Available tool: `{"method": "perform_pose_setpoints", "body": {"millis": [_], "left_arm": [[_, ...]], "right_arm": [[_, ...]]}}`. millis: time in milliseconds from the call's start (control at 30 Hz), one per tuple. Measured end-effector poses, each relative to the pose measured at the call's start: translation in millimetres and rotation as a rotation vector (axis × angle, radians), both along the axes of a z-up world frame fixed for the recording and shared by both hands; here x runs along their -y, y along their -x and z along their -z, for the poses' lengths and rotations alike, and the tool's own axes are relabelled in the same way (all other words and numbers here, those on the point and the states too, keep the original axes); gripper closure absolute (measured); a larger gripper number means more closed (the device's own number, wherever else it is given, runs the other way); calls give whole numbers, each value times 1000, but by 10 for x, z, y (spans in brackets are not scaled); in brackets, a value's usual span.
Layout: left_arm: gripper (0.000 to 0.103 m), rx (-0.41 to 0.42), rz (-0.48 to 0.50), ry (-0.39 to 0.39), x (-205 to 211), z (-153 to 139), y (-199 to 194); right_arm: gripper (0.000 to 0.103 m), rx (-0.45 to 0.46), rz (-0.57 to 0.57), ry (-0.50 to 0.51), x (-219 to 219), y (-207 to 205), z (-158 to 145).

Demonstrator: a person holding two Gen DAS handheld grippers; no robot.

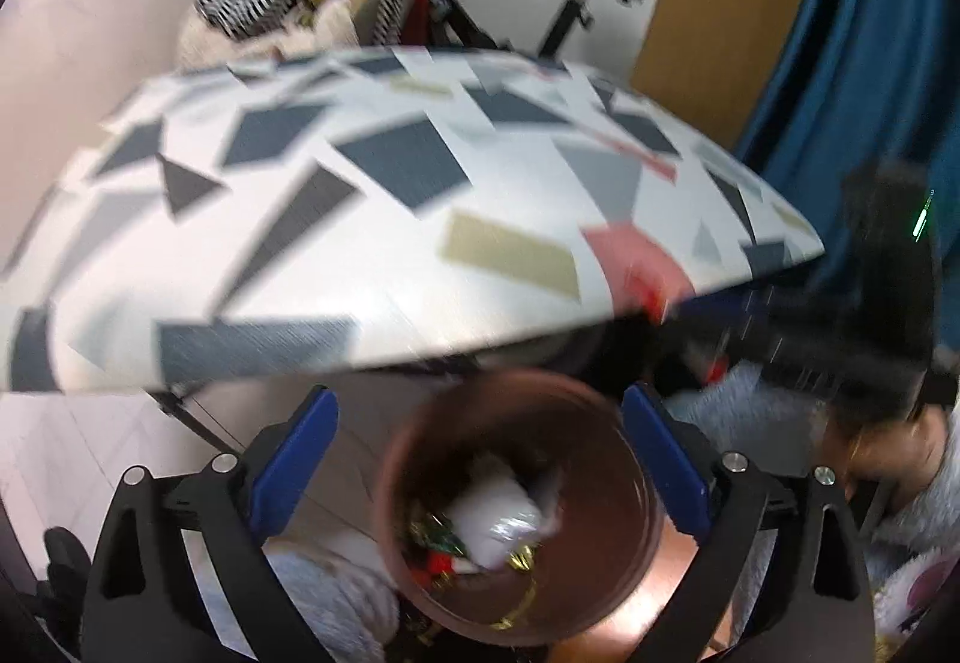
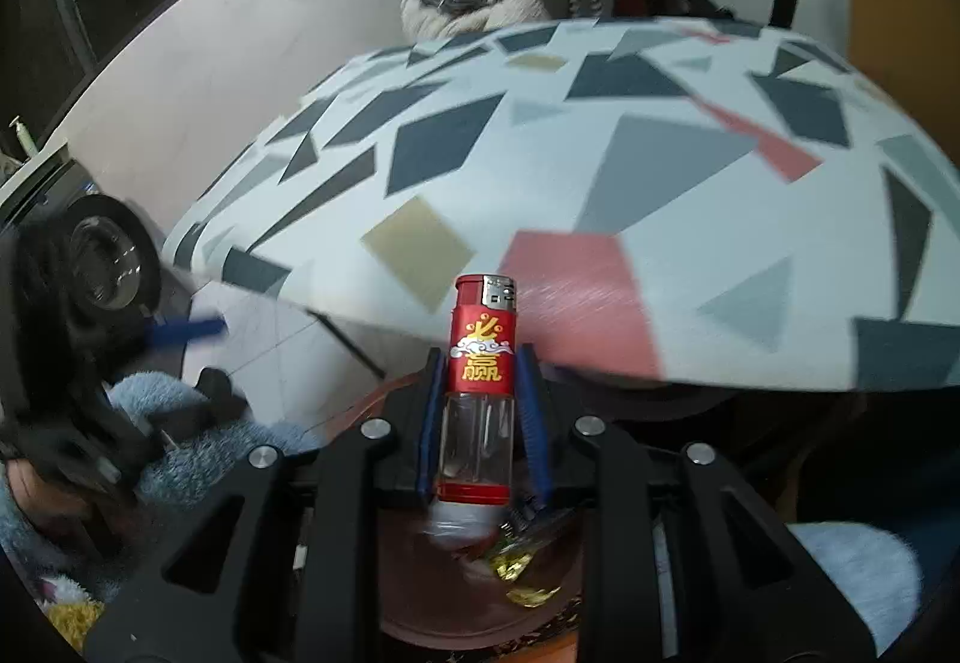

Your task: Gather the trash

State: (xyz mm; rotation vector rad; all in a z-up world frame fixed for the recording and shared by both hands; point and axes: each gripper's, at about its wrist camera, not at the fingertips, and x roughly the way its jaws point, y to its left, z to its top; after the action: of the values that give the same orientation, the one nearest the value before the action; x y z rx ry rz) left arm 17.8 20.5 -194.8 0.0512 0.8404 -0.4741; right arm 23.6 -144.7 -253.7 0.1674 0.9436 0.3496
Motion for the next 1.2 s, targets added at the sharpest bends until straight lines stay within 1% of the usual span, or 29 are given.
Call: {"method": "perform_pose_setpoints", "body": {"millis": [100,167,200,233,367,533,600,633,667,700,733,767,800,867,900,933,1000,1067,1100,1133,1167,1200], "left_arm": [[7,40,-34,-12,-91,-139,-5],[7,50,-52,-22,-142,-178,-11],[7,53,-61,-25,-169,-181,-14],[7,52,-67,-25,-198,-176,-11],[7,39,-94,-26,-267,-125,-27],[7,36,-100,-32,-283,-72,-25],[7,33,-100,-34,-284,-55,-26],[7,32,-101,-37,-283,-47,-29],[7,31,-105,-42,-281,-40,-30],[7,32,-109,-46,-280,-37,-31],[7,33,-112,-49,-279,-34,-36],[7,35,-116,-52,-279,-34,-35],[7,39,-120,-56,-277,-37,-35],[7,52,-127,-65,-268,-53,-36],[7,61,-132,-69,-261,-70,-38],[7,67,-134,-70,-257,-86,-39],[6,89,-144,-78,-235,-149,-51],[6,114,-154,-82,-216,-232,-67],[6,130,-160,-80,-204,-293,-81],[6,149,-168,-75,-192,-370,-98],[6,160,-170,-70,-186,-426,-108],[6,178,-173,-60,-174,-517,-132]], "right_arm": [[76,-59,-38,4,-154,-34,174],[76,-123,-68,11,-260,-62,369],[76,-166,-83,29,-314,-90,511],[76,-190,-88,47,-346,-108,591],[76,-252,-83,97,-382,-172,806],[76,-275,-73,126,-399,-150,874],[75,-261,-71,150,-423,-125,854],[71,-258,-70,151,-409,-105,878],[60,-248,-67,156,-410,-73,871],[55,-239,-63,160,-409,-63,854],[44,-220,-55,167,-401,-37,815],[37,-203,-45,171,-392,-26,778],[34,-176,-25,172,-367,0,703],[18,-144,-6,167,-377,15,631],[14,-128,3,164,-358,17,590],[11,-99,28,166,-315,37,481],[8,-81,49,169,-291,6,412],[7,-36,87,168,-204,0,230],[7,-5,110,170,-151,-4,84],[6,8,117,171,-138,-23,30],[6,45,132,177,-101,-35,-118],[6,62,137,181,-93,-51,-188]]}}
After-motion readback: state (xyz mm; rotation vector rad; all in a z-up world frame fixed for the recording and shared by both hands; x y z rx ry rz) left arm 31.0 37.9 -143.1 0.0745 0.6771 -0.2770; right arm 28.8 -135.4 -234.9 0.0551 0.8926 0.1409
